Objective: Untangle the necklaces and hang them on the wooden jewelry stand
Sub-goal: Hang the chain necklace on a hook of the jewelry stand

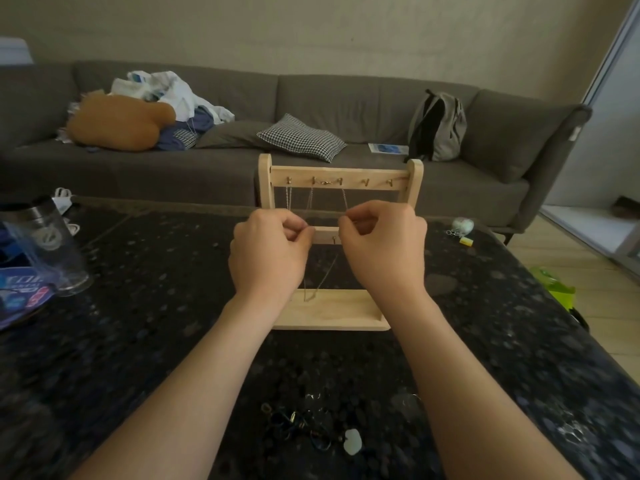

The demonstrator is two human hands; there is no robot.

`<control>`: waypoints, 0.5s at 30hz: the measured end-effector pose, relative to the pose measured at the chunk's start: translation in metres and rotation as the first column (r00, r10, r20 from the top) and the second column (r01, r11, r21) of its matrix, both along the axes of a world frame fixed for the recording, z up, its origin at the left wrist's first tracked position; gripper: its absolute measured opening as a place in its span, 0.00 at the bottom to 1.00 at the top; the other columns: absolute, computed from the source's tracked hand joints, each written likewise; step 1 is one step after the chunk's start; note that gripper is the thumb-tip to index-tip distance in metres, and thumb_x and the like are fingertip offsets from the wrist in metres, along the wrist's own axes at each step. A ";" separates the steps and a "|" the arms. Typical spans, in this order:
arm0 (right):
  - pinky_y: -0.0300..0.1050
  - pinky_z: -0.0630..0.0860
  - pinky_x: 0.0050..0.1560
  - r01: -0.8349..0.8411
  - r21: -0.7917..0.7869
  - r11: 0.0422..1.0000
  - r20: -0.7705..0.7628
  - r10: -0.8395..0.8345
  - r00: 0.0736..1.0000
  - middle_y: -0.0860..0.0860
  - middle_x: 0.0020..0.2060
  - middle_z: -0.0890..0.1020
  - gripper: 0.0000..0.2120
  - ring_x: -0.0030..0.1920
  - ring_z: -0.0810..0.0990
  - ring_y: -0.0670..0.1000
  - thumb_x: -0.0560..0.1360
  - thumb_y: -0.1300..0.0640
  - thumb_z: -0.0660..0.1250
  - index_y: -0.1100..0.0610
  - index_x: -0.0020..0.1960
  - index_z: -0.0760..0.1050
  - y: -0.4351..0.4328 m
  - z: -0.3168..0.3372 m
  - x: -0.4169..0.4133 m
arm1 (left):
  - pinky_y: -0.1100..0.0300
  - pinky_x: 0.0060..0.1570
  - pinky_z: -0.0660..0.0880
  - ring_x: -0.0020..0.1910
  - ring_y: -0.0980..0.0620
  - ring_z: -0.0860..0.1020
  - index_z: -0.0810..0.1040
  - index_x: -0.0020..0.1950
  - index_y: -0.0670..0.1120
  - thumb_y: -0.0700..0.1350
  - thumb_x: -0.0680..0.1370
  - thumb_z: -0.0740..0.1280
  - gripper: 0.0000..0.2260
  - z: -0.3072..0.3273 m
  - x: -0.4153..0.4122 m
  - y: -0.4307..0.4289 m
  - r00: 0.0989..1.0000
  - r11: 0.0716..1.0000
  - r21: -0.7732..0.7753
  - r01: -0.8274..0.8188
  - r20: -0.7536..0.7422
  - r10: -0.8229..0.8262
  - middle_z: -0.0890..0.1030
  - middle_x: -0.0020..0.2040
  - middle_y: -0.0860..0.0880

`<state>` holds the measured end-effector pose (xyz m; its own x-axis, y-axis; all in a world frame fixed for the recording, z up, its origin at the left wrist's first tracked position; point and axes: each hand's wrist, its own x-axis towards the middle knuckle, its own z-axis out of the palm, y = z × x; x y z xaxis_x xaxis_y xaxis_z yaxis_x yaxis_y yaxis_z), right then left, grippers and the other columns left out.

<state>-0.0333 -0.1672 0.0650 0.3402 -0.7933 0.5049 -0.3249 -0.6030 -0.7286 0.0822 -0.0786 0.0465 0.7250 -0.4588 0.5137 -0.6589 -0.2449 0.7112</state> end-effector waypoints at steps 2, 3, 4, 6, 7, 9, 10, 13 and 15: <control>0.37 0.82 0.45 0.000 0.009 1.000 -0.006 0.000 1.000 0.41 0.38 0.84 0.04 0.39 0.84 0.40 0.81 0.54 0.74 0.51 0.54 0.87 0.000 -0.001 -0.001 | 0.58 0.47 0.83 0.41 0.61 0.83 0.88 0.54 0.52 0.48 0.80 0.77 0.03 -0.002 0.001 0.001 1.000 1.000 0.013 0.013 -0.006 -0.013 0.84 0.40 0.59; 0.38 0.83 0.45 -0.004 0.013 1.000 -0.008 0.004 1.000 0.42 0.38 0.84 0.05 0.40 0.84 0.41 0.81 0.53 0.74 0.51 0.54 0.87 0.001 -0.002 0.000 | 0.58 0.46 0.83 0.41 0.62 0.83 0.88 0.54 0.52 0.49 0.80 0.77 0.03 -0.002 0.001 0.002 1.000 1.000 0.017 0.014 -0.007 -0.014 0.83 0.40 0.60; 0.39 0.84 0.46 -0.008 0.016 1.000 -0.011 0.008 1.000 0.42 0.39 0.85 0.05 0.40 0.84 0.41 0.81 0.53 0.74 0.51 0.55 0.87 0.001 -0.003 0.000 | 0.60 0.45 0.82 0.40 0.62 0.83 0.88 0.54 0.52 0.49 0.80 0.77 0.03 -0.003 0.002 0.003 1.000 1.000 0.021 0.013 -0.006 -0.013 0.83 0.39 0.60; 0.38 0.84 0.46 -0.012 0.019 1.000 -0.024 0.013 1.000 0.43 0.40 0.85 0.05 0.40 0.84 0.41 0.81 0.53 0.74 0.51 0.55 0.87 0.003 -0.004 0.002 | 0.62 0.43 0.81 0.39 0.63 0.83 0.88 0.53 0.53 0.49 0.81 0.76 0.03 -0.003 0.003 0.003 1.000 1.000 0.028 0.013 -0.003 -0.013 0.82 0.38 0.61; 0.37 0.83 0.46 -0.011 0.017 1.000 -0.028 0.011 1.000 0.43 0.40 0.85 0.05 0.40 0.84 0.41 0.81 0.53 0.74 0.51 0.55 0.87 0.003 -0.004 0.002 | 0.62 0.43 0.81 0.39 0.63 0.83 0.88 0.53 0.53 0.49 0.81 0.76 0.03 -0.004 0.003 0.004 1.000 0.999 0.030 0.015 -0.002 -0.015 0.82 0.38 0.62; 0.38 0.83 0.45 -0.007 0.013 1.000 -0.030 0.008 1.000 0.43 0.40 0.85 0.05 0.40 0.84 0.41 0.80 0.52 0.74 0.51 0.55 0.87 0.004 -0.005 0.002 | 0.60 0.44 0.83 0.40 0.62 0.83 0.88 0.54 0.53 0.49 0.81 0.76 0.03 -0.004 0.002 0.004 1.000 0.999 0.033 0.016 -0.003 -0.016 0.83 0.39 0.61; 0.39 0.84 0.46 -0.007 0.013 1.000 -0.027 0.007 1.000 0.43 0.40 0.85 0.05 0.40 0.84 0.42 0.80 0.52 0.75 0.51 0.55 0.87 0.005 -0.005 0.002 | 0.58 0.45 0.84 0.40 0.62 0.83 0.88 0.54 0.53 0.49 0.80 0.77 0.04 -0.004 0.001 0.004 1.000 0.999 0.033 0.016 -0.005 -0.016 0.83 0.39 0.61; 0.39 0.84 0.46 0.000 0.012 1.000 -0.020 0.001 1.000 0.43 0.40 0.85 0.05 0.40 0.84 0.41 0.80 0.52 0.75 0.51 0.55 0.87 0.007 -0.005 0.000 | 0.58 0.45 0.84 0.40 0.62 0.84 0.89 0.55 0.52 0.50 0.80 0.77 0.05 -0.004 0.000 0.004 1.000 0.999 0.024 0.025 -0.007 -0.025 0.84 0.40 0.60; 0.36 0.81 0.44 0.018 0.009 1.000 -0.022 -0.018 1.000 0.43 0.40 0.85 0.05 0.40 0.84 0.41 0.81 0.52 0.75 0.51 0.55 0.87 0.007 -0.006 0.000 | 0.59 0.44 0.84 0.40 0.61 0.84 0.89 0.55 0.52 0.51 0.80 0.77 0.06 -0.004 0.000 0.005 0.999 0.999 0.018 0.039 0.004 -0.039 0.85 0.41 0.59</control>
